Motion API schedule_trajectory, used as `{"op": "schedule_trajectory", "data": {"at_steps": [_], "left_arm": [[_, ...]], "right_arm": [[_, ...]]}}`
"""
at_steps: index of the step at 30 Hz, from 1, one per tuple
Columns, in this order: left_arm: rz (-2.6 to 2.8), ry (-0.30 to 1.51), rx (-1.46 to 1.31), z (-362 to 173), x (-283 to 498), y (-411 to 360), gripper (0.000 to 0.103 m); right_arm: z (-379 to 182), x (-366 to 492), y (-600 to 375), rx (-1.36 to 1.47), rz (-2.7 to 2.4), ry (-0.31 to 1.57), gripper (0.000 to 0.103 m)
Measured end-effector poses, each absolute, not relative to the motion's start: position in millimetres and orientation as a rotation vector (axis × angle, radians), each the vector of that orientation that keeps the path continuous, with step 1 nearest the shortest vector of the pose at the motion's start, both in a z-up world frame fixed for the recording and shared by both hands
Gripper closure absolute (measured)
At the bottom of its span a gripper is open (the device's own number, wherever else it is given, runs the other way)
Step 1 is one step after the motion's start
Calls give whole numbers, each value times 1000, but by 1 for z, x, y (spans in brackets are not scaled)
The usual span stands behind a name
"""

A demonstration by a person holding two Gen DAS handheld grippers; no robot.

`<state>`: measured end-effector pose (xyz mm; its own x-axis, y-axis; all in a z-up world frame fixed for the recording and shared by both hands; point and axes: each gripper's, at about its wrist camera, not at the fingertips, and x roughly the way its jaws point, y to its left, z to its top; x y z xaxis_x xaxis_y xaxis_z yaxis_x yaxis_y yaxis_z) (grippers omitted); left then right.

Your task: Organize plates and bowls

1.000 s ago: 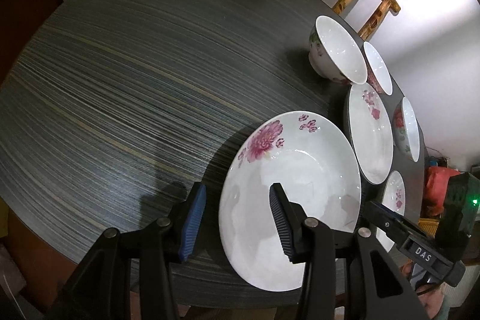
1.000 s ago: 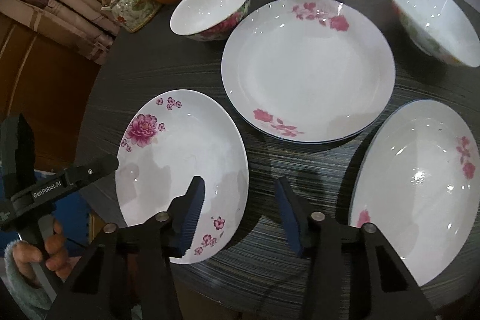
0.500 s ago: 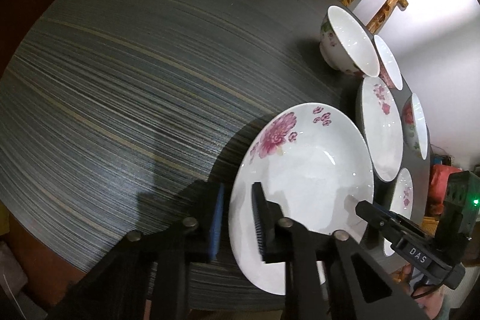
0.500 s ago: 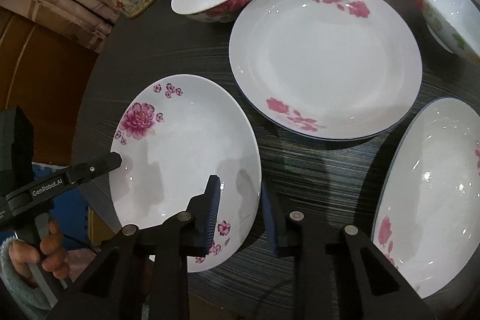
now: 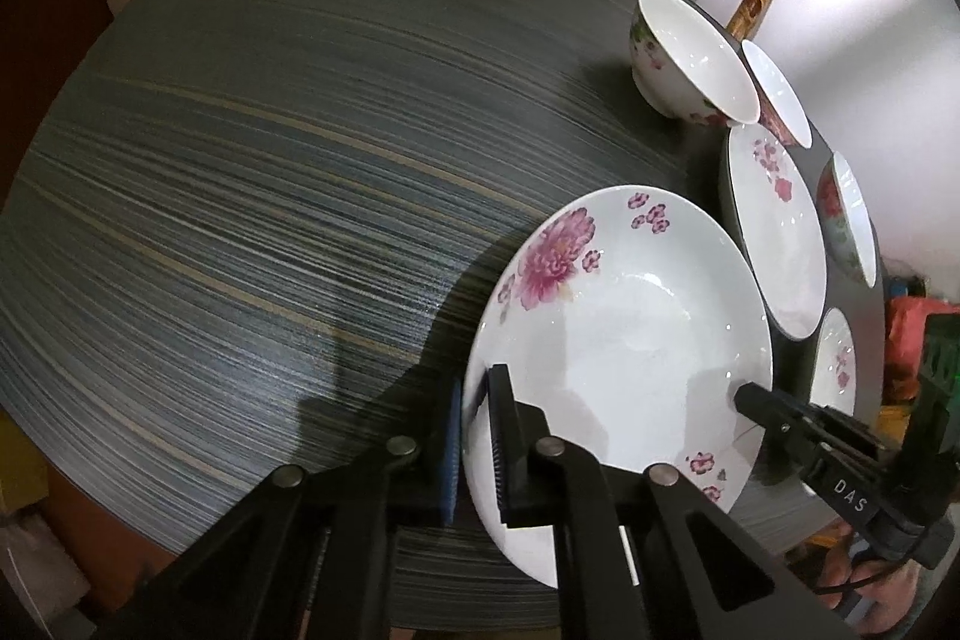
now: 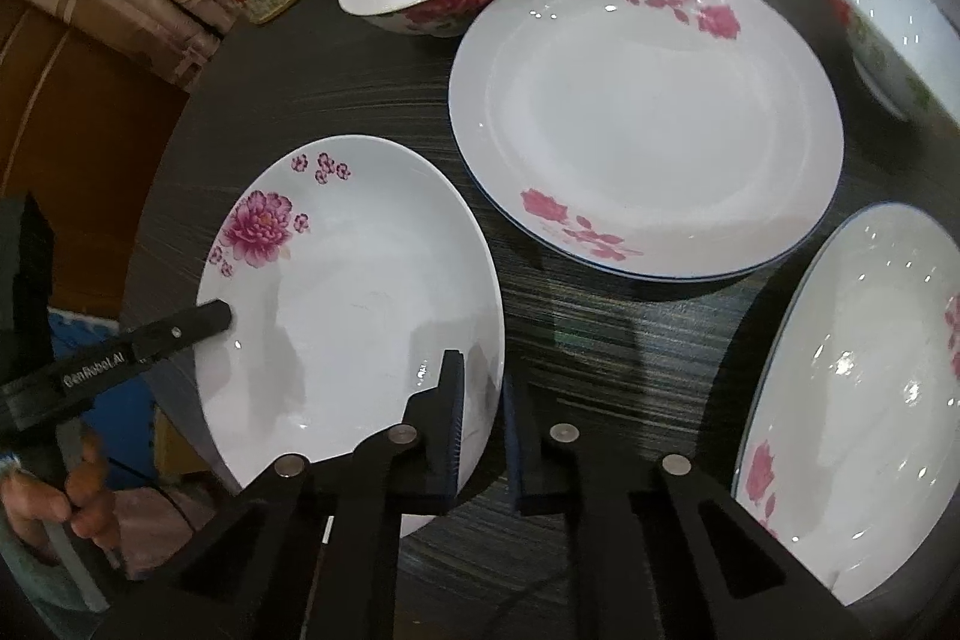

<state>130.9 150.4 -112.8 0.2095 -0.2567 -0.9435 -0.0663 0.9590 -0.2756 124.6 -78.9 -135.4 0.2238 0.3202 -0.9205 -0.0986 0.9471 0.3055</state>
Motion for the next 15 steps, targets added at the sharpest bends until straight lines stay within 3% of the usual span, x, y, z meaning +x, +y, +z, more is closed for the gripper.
{"op": "schedule_trajectory", "data": {"at_steps": [15], "left_arm": [[-108,1300,-221,-89,141,177,94]], "right_arm": [[-117,125,-51,190,321,1263,93]]}}
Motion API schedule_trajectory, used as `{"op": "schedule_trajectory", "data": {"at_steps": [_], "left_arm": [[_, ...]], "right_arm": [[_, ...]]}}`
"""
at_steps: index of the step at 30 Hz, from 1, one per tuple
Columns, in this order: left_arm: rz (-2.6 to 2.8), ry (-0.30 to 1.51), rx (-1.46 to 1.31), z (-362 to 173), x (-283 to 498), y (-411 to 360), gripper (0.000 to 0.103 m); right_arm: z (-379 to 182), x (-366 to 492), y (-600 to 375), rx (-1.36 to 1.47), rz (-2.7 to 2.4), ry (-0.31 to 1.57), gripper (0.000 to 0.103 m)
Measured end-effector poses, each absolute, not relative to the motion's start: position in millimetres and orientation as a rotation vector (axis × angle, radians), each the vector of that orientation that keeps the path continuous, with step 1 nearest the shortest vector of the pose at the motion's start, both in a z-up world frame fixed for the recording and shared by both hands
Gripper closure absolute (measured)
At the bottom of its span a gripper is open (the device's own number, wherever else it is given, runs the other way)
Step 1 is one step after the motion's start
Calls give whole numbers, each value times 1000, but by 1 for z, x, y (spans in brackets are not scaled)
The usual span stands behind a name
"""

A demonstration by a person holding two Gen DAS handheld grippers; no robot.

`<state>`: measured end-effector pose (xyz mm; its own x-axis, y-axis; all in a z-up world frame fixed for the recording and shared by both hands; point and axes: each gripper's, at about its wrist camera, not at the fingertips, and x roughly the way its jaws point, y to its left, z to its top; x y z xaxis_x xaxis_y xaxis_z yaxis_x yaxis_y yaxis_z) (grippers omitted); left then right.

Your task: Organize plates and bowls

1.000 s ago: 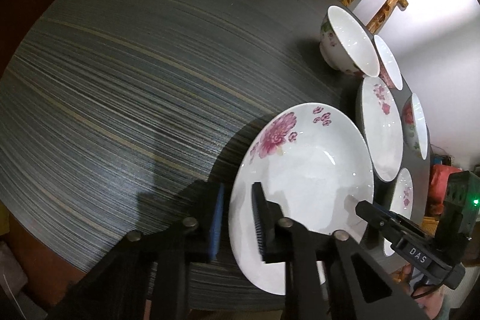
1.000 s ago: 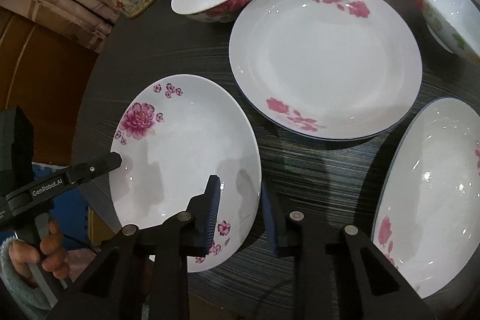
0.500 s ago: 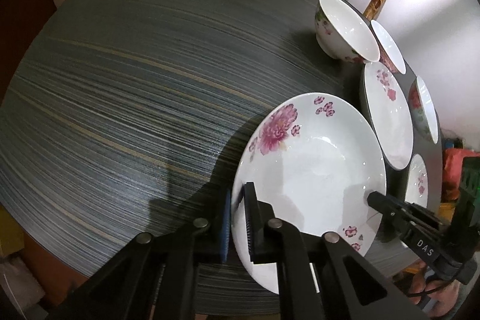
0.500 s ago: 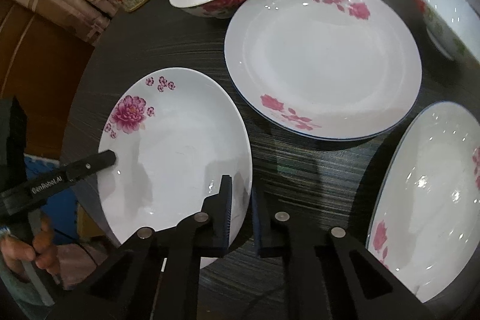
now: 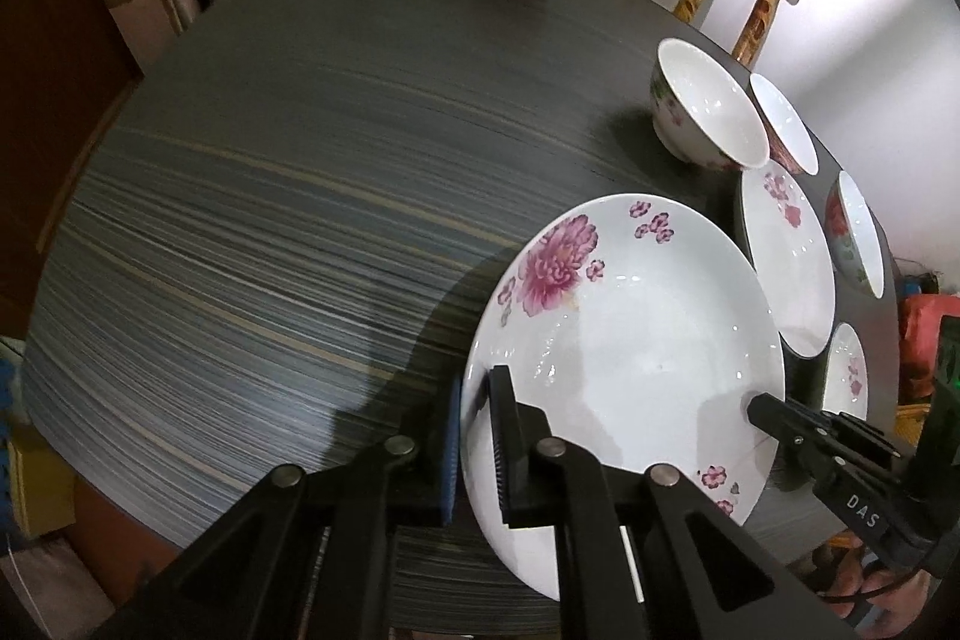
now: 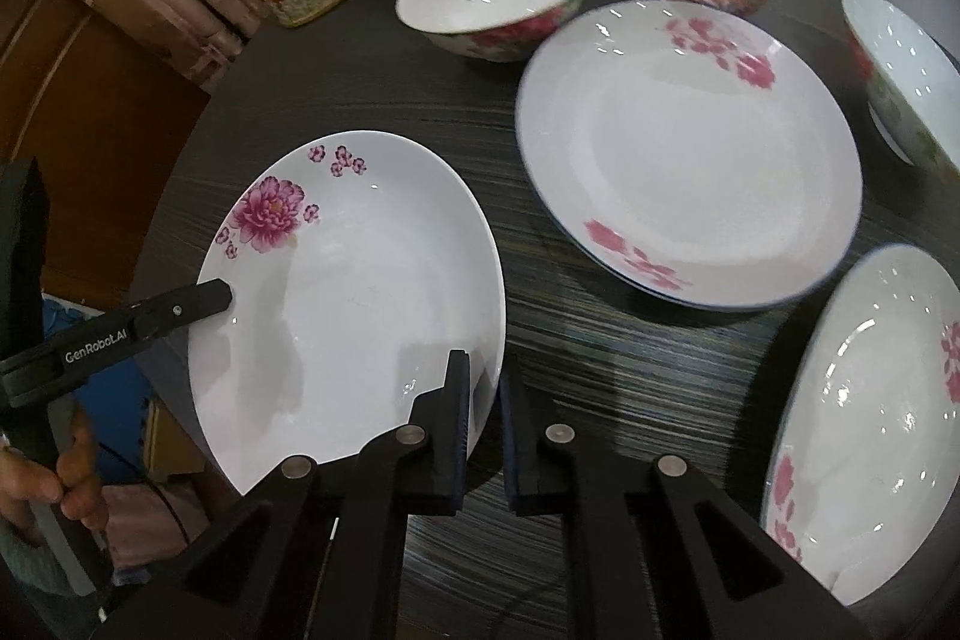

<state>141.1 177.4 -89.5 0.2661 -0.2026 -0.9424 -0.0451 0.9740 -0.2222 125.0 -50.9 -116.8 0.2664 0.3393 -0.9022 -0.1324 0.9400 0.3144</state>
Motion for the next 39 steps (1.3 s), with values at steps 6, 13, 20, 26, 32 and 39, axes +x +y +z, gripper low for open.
{"op": "schedule_trajectory", "data": {"at_steps": [6,13,20,26,32,39], "left_arm": [[-81,1292,-178,-87,149,199,93],[-37,1285,-151,-89,153,225,92],[-21,1300,-150,-103,157,239,91],[-21,1279,-131,-106,157,238,90],[-20,1270,-105,-107,153,235,89],[-3,1258,-53,-107,153,227,86]], "right_arm": [[-111,127,-27,183,339,1252,93],[-113,129,-2,187,352,1261,93],[-119,134,16,183,355,1276,93],[-121,132,21,179,349,1278,93],[-126,131,20,181,354,1293,93],[-129,132,20,195,366,1298,91]]}}
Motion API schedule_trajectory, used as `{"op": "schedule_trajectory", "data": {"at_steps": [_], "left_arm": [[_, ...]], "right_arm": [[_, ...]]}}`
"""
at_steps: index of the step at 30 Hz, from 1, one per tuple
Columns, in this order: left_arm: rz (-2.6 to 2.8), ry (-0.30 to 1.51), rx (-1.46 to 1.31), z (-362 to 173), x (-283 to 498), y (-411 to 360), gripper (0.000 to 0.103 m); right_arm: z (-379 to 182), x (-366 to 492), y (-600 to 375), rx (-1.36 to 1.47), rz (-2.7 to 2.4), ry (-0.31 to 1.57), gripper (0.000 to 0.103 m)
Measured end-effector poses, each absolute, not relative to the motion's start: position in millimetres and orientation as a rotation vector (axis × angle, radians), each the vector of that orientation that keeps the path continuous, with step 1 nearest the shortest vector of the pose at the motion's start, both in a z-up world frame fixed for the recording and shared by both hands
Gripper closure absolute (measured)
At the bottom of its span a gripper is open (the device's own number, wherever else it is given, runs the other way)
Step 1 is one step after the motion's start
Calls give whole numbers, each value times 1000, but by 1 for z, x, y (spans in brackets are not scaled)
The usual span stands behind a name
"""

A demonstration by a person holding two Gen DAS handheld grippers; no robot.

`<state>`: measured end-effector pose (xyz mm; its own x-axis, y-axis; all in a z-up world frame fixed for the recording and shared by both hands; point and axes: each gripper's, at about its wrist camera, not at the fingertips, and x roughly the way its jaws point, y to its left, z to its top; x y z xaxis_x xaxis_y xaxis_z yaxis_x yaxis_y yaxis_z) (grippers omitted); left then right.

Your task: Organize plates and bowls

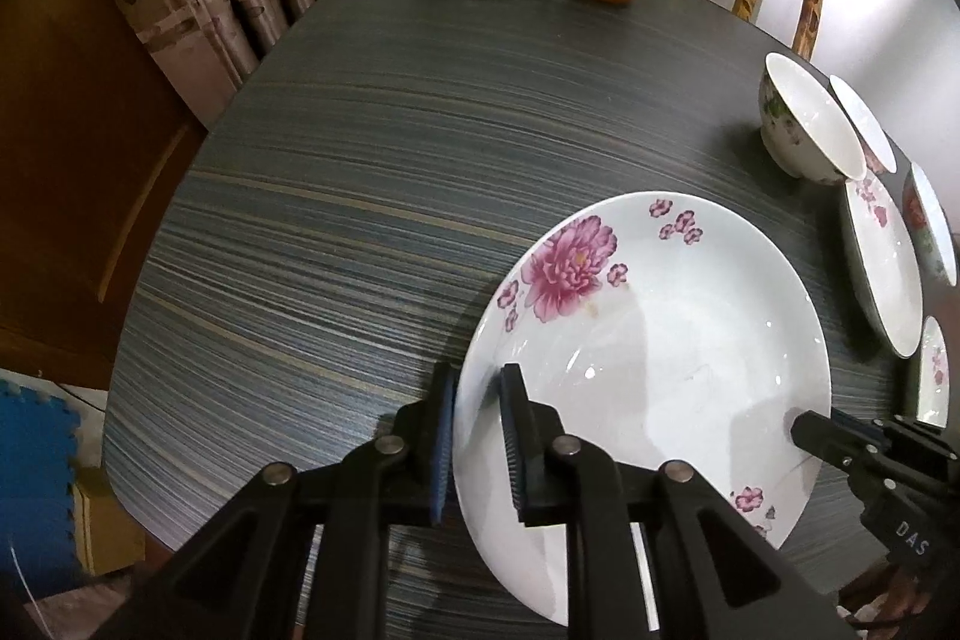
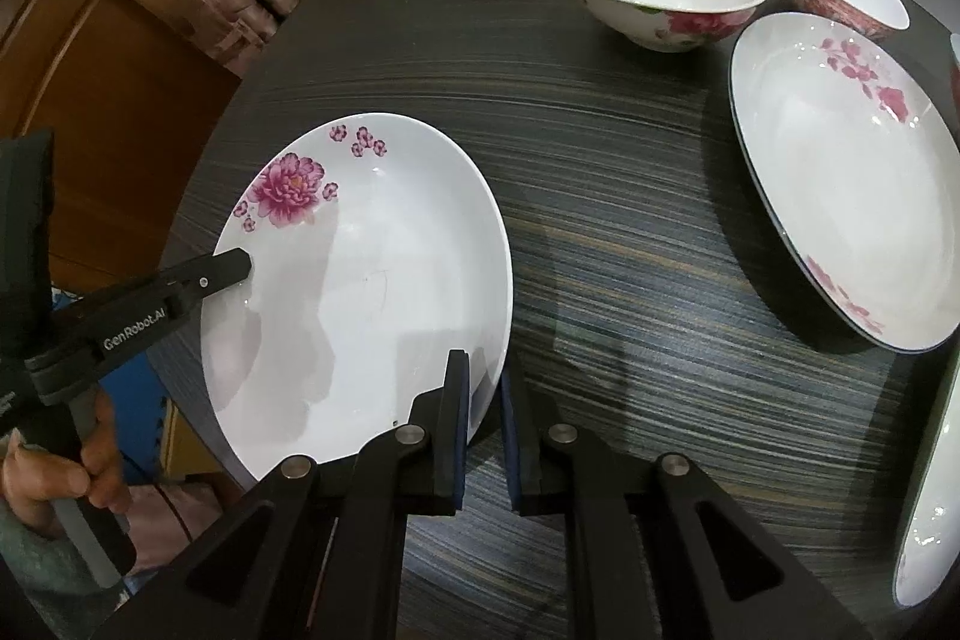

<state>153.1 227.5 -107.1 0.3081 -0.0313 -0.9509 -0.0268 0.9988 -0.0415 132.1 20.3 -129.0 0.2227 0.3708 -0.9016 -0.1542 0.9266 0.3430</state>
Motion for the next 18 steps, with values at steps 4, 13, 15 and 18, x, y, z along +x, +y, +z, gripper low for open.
{"op": "schedule_trajectory", "data": {"at_steps": [4,13,15,18], "left_arm": [[29,1239,-16,-105,153,223,81],[120,1174,30,-84,150,228,66],[133,1149,44,-74,147,226,64],[133,1108,58,-58,142,218,64]], "right_arm": [[-127,132,19,192,366,1299,86],[-115,128,1,193,351,1269,73],[-111,126,-6,196,354,1260,73],[-105,124,-17,195,357,1247,72]]}}
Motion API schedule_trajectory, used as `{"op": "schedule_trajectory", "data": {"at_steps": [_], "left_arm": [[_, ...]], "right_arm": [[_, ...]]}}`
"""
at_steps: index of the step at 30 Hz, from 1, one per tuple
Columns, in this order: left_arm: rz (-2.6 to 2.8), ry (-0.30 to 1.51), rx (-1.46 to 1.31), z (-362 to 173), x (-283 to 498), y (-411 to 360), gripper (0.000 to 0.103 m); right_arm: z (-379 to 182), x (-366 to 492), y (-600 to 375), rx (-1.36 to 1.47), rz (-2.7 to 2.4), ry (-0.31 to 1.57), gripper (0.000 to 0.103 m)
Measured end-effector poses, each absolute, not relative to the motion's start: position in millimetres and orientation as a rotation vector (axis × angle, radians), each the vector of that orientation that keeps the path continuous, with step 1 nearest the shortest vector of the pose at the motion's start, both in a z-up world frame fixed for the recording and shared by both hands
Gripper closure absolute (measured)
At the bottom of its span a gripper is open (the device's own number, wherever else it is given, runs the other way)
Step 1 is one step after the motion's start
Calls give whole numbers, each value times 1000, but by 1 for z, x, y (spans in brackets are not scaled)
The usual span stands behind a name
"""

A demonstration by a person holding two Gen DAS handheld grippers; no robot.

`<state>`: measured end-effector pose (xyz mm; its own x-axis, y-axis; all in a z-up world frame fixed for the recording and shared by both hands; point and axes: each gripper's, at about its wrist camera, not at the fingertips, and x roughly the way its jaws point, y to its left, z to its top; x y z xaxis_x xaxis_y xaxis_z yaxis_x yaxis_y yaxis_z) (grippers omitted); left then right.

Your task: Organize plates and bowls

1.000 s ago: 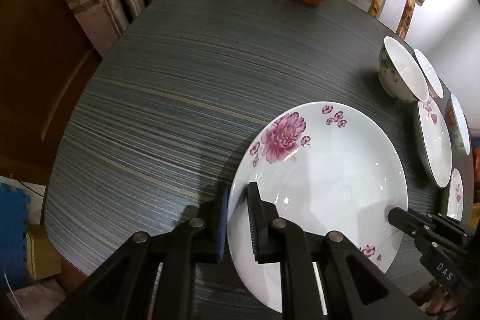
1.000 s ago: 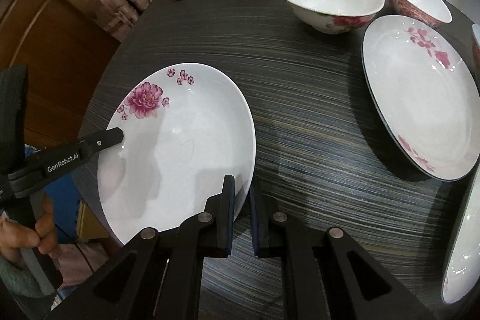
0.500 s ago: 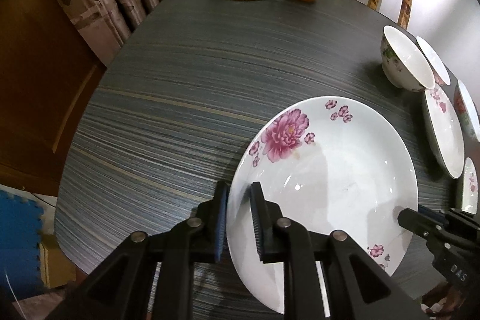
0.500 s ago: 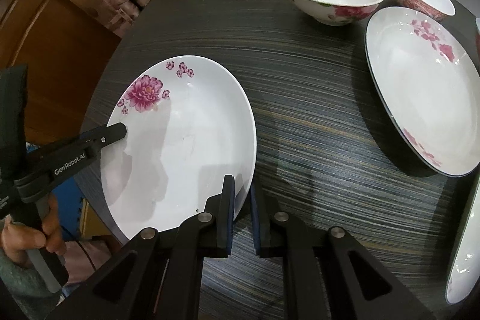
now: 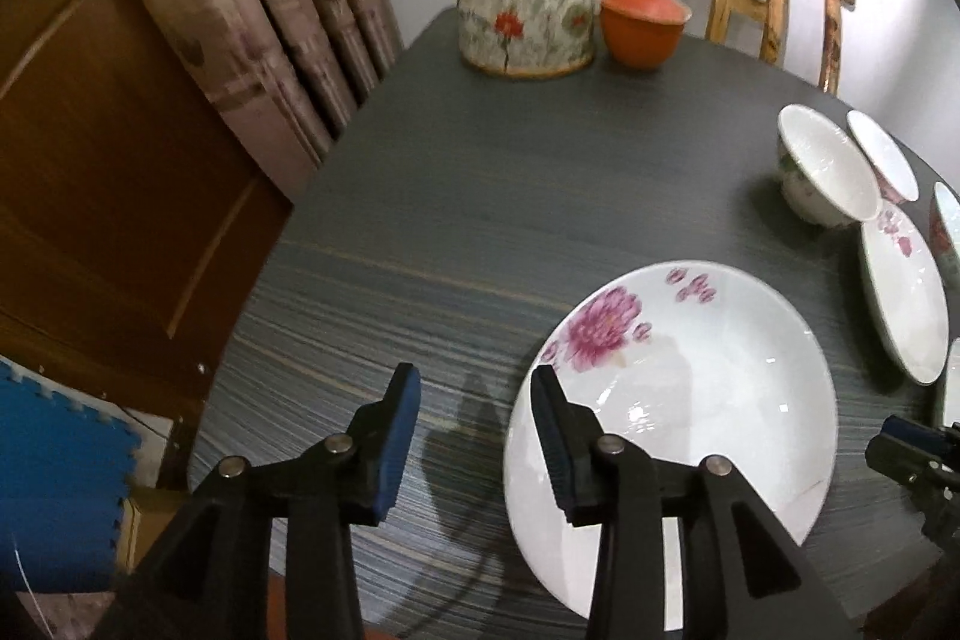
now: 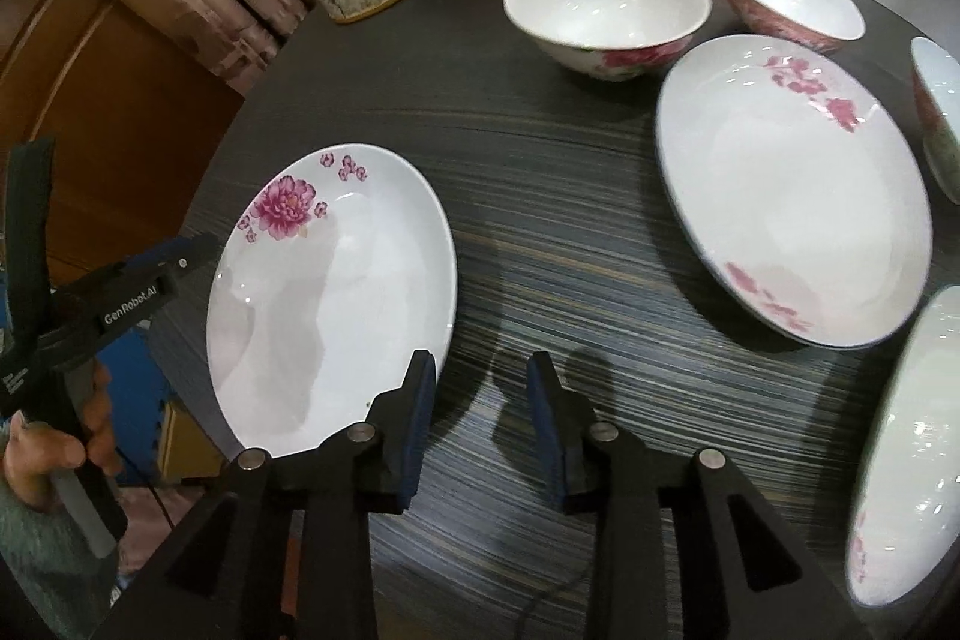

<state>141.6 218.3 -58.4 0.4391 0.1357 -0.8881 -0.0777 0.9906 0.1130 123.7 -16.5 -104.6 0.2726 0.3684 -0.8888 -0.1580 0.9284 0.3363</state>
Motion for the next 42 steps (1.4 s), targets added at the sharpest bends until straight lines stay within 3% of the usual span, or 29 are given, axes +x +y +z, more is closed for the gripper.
{"op": "schedule_trajectory", "data": {"at_steps": [14,29,42], "left_arm": [[-102,1118,-74,-14,143,126,63],[-192,1189,-195,-42,190,40,63],[-211,1266,-278,-75,218,18,63]], "right_arm": [[-72,125,-105,149,276,1189,72],[-88,166,-188,133,157,1223,73],[-118,208,-206,161,159,1252,74]]}}
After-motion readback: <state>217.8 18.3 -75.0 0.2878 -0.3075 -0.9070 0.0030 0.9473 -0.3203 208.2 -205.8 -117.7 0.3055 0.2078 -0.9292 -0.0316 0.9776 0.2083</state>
